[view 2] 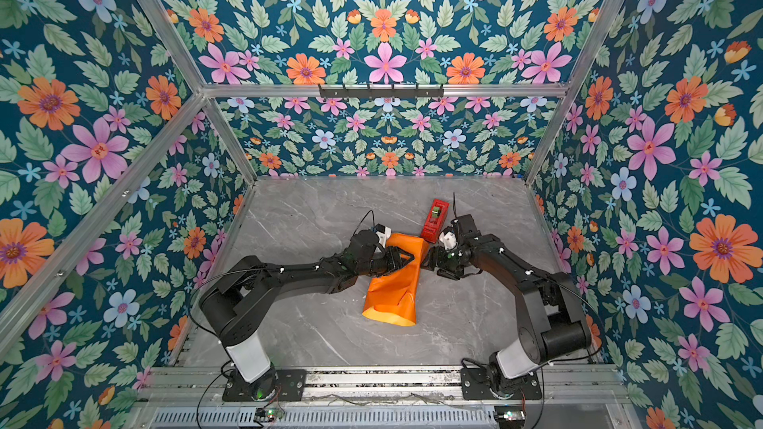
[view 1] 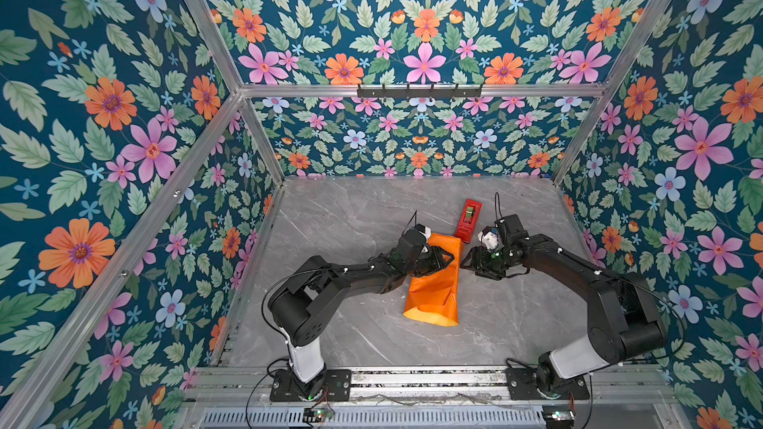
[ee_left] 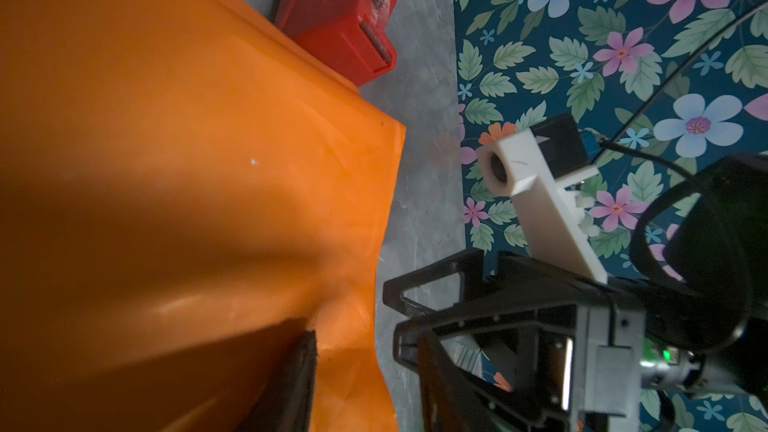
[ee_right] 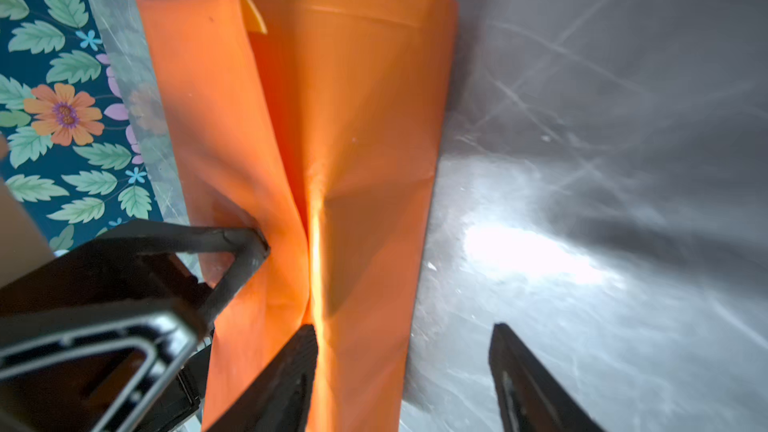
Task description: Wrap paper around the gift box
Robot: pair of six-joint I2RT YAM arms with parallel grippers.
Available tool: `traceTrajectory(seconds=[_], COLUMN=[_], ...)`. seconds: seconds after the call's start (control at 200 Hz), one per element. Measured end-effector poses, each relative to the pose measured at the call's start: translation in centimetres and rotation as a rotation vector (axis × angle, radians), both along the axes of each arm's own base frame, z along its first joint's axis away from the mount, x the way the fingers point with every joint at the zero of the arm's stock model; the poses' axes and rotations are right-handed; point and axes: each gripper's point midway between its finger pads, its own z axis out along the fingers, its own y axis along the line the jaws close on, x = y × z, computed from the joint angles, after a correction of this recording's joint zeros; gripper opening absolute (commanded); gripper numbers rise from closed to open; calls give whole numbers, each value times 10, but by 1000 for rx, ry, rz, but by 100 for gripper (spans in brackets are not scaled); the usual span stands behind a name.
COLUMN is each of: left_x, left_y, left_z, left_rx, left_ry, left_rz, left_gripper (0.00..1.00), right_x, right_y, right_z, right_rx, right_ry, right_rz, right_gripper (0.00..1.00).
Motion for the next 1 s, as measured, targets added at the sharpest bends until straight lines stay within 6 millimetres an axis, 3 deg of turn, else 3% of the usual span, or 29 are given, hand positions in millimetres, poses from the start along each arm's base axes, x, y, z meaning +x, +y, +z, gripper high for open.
traceTrajectory(seconds=[0.63, 0.765, 1.0], left_x=[0, 0, -3], left_y=[-1, -3, -5], left_z=[1, 3, 22], left_rx=[-6, -1, 53], left_ry=[-4, 0, -35], left_rz=[-2, -9, -70], left_gripper=[45, 47, 55], right_x=[9, 0, -1], right_y=[32, 30, 25], right_z=[-5, -20, -23], right_rx=[231, 212, 198], right_ry=[60, 98, 58], right_rz=[-38, -39, 1], right_gripper=[70, 66, 60])
